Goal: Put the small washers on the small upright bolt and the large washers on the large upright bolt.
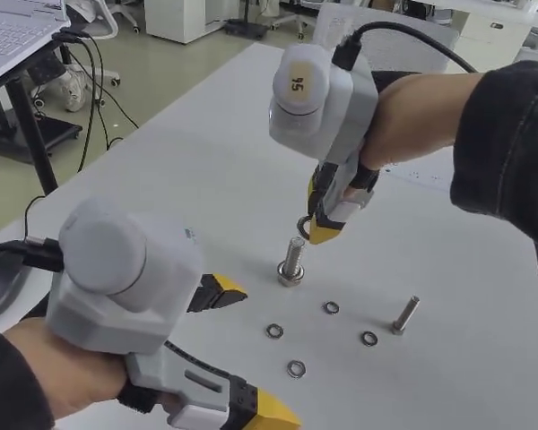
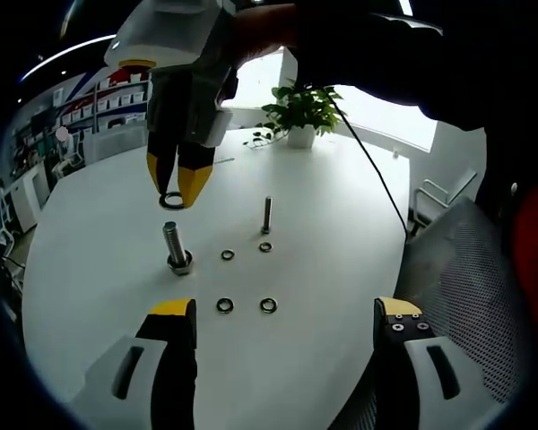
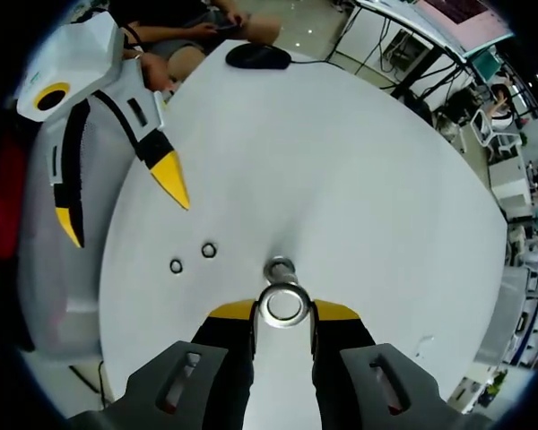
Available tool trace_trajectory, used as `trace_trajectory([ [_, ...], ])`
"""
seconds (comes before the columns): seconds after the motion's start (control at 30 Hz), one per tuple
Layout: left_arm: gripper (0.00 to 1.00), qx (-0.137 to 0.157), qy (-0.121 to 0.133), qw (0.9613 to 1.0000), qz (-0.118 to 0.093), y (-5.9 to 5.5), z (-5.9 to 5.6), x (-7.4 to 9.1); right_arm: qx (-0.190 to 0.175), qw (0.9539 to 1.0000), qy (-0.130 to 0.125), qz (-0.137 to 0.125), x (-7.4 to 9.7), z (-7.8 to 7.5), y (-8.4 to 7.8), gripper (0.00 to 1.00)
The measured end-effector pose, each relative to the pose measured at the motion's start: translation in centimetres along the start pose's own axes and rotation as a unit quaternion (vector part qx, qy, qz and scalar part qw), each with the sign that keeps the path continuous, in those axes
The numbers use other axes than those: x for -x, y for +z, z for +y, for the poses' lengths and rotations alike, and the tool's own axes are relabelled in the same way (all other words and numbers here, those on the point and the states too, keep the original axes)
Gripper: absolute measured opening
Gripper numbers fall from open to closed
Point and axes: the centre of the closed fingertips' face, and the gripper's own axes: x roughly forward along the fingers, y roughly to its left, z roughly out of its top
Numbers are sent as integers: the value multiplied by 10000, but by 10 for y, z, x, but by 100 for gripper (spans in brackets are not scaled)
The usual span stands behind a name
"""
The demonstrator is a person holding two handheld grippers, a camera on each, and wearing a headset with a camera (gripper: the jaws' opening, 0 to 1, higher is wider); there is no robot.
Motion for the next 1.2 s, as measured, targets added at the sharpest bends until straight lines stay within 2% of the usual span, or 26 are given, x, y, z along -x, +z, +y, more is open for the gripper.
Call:
trace_trajectory([
  [0.5, 80, 48, -1, 10000, -6, -3, -4, 1, 104, 9997, 172, 107, -17, 5, 1, 24],
  [1.2, 80, 85, -20, 10000, 1, -4, -10, 2, 113, 9994, 291, 155, -26, 11, 2, 24],
])
